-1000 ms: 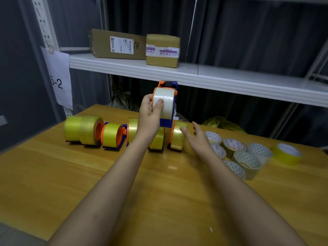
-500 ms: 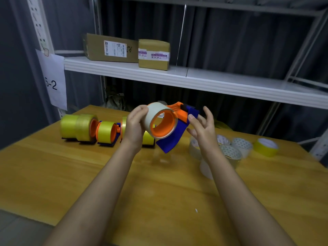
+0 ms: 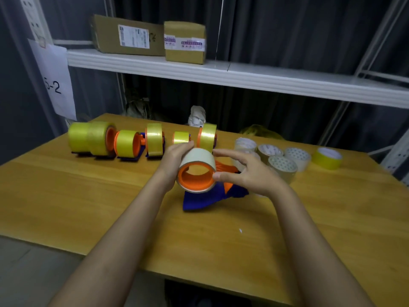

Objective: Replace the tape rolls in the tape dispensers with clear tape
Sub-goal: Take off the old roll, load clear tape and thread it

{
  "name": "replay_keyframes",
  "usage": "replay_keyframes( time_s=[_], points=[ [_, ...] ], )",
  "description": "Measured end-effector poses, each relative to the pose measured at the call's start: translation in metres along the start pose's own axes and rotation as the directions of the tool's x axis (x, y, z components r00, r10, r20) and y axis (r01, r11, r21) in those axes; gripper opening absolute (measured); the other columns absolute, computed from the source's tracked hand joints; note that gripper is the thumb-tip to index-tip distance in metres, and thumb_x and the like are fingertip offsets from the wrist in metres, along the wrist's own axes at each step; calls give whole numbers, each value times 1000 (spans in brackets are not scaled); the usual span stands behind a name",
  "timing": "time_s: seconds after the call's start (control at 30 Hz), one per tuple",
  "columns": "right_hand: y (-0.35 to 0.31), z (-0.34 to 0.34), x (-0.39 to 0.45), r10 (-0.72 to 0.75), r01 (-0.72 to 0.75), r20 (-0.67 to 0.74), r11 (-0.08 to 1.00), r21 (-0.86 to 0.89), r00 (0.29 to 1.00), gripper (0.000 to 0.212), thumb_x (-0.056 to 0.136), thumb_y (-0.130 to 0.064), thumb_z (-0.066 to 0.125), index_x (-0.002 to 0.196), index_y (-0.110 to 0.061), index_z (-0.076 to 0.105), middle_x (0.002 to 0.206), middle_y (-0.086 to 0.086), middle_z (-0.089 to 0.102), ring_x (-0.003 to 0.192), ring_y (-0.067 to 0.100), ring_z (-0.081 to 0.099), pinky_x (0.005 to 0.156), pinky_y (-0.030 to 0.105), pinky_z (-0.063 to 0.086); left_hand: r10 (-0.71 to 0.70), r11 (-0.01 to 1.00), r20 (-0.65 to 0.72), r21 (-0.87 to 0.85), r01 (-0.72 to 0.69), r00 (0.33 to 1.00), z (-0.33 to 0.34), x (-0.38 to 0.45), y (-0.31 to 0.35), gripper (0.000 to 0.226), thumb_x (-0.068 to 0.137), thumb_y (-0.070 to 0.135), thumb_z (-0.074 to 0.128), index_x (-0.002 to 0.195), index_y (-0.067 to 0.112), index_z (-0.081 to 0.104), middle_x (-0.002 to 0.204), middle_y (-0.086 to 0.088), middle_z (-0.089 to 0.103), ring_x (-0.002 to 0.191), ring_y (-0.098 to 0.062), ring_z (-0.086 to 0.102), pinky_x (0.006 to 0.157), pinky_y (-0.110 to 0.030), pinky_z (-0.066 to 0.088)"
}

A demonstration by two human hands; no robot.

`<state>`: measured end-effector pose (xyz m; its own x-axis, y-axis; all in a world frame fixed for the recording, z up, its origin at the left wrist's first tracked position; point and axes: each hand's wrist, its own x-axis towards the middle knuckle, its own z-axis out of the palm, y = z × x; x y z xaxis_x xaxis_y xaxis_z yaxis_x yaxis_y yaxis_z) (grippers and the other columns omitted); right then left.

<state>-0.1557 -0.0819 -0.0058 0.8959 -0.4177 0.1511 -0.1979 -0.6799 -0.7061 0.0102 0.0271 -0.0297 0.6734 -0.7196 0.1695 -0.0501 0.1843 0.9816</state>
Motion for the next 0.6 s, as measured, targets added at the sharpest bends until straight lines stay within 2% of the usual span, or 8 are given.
replay_keyframes(
  time_s=[0.07, 0.2, 0.27, 0.33, 0.4, 0.47, 0.57, 0.6],
  points=[
    [4, 6, 1, 12, -13, 56, 1000, 29, 998, 64, 74, -41, 79, 131, -39, 52, 122, -28, 51, 116, -7, 46, 97, 21, 36, -46, 999, 63, 10, 45, 997, 3, -1, -9, 32, 96, 26, 49, 71, 10, 57, 62, -4, 56, 52, -12, 54, 54, -26, 42],
    [23, 17, 3, 27, -24, -25, 996, 89, 999, 61, 72, -40, 80, 128, -35, 57, 117, -21, 60, 111, -3, 54, 94, 22, 45, -79, 996, 63, 35, 77, 995, 7, 5, -23, 40, 100, 33, 39, 74, 12, 61, 66, -3, 61, 58, -11, 59, 58, -24, 47],
    [34, 20, 4, 48, -36, -74, 987, 155, 996, 56, 71, -39, 81, 123, -35, 60, 114, -19, 63, 109, -2, 57, 93, 23, 48, -53, 993, 58, 107, 47, 997, 10, 9, -26, 46, 103, 34, 32, 84, 10, 67, 76, -3, 67, 66, -7, 64, 61, -18, 50],
    [42, 27, 3, 82, -47, -139, 971, 233, 987, 52, 70, -37, 82, 117, -38, 61, 111, -17, 65, 105, -3, 58, 93, 25, 50, 31, 984, 49, 174, -39, 998, 11, 12, -30, 46, 104, 31, 28, 97, 11, 68, 90, -3, 69, 83, -8, 65, 71, -16, 49],
    [52, 34, 4, 119, -56, -205, 956, 289, 972, 55, 69, -37, 82, 120, -39, 60, 113, -16, 65, 106, -2, 59, 96, 27, 50, 117, 973, 52, 196, -125, 992, 12, 10, -36, 39, 104, 27, 29, 108, 14, 64, 103, 1, 66, 96, -7, 61, 78, -13, 46],
    [57, 39, 4, 123, -48, -235, 953, 299, 964, 61, 70, -37, 82, 126, -38, 58, 120, -14, 63, 112, 0, 57, 97, 26, 48, 160, 965, 83, 198, -174, 984, 11, 4, -43, 32, 103, 26, 33, 118, 18, 60, 112, 9, 61, 101, 4, 57, 81, -7, 43],
    [57, 42, 2, 108, -41, -249, 965, 261, 962, 60, 75, -37, 79, 131, -38, 55, 128, -16, 58, 117, -2, 51, 93, 15, 43, 140, 967, 149, 194, -168, 979, 9, -3, -52, 35, 99, 36, 38, 127, 24, 54, 120, 18, 55, 105, 13, 52, 84, -6, 42],
    [57, 43, 2, 102, -38, -252, 968, 249, 962, 59, 77, -37, 78, 131, -37, 55, 129, -15, 58, 118, -2, 51, 93, 15, 42, 121, 967, 184, 199, -157, 976, 7, -5, -52, 40, 96, 41, 38, 129, 25, 53, 121, 20, 53, 107, 14, 51, 86, -6, 41]
  ],
)
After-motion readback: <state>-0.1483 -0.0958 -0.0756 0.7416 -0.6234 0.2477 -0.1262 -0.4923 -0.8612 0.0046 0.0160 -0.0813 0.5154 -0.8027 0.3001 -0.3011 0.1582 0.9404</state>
